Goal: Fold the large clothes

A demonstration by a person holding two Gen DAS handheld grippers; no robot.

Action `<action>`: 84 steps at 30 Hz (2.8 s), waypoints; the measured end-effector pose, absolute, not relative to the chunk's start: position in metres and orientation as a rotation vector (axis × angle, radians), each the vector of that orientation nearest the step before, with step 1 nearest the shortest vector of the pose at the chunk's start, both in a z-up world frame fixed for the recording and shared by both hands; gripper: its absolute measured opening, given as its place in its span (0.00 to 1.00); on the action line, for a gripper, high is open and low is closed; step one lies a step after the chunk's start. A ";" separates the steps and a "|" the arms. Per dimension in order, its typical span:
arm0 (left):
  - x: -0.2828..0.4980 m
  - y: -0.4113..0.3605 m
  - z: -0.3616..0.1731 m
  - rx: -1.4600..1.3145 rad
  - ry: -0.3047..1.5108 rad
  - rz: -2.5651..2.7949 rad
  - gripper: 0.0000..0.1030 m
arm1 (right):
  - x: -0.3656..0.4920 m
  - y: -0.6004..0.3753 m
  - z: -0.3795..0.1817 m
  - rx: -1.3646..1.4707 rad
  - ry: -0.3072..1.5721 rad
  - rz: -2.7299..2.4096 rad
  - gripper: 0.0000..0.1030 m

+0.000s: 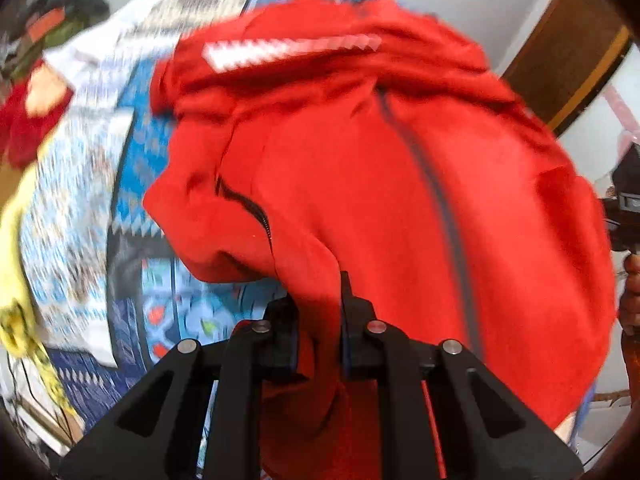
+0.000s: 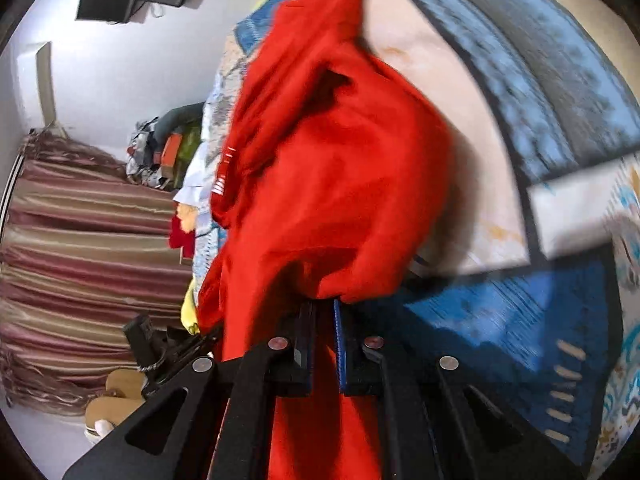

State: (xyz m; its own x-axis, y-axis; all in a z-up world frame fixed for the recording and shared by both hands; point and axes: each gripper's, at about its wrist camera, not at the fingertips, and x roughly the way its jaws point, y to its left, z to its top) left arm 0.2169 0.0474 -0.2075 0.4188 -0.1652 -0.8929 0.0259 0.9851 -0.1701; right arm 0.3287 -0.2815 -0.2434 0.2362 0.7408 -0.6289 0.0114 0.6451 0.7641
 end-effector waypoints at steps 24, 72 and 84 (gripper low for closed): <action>0.281 0.046 -0.158 -0.119 0.994 -0.097 0.13 | 0.320 -0.287 -0.155 -0.063 1.053 0.383 0.06; 0.191 0.094 -0.284 -0.021 1.305 0.123 0.19 | 0.303 -0.247 -0.242 0.359 1.262 0.468 0.63; 0.240 0.086 -0.244 -0.120 1.214 0.005 0.00 | 0.347 -0.202 -0.230 0.551 1.266 0.638 0.08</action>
State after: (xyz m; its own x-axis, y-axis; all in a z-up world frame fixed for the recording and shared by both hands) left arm 0.2401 0.0857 -0.2438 0.3504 -0.0600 -0.9347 -0.0681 0.9937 -0.0893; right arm 0.3472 -0.2022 -0.2300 0.1746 0.7059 -0.6865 -0.1325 0.7077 0.6940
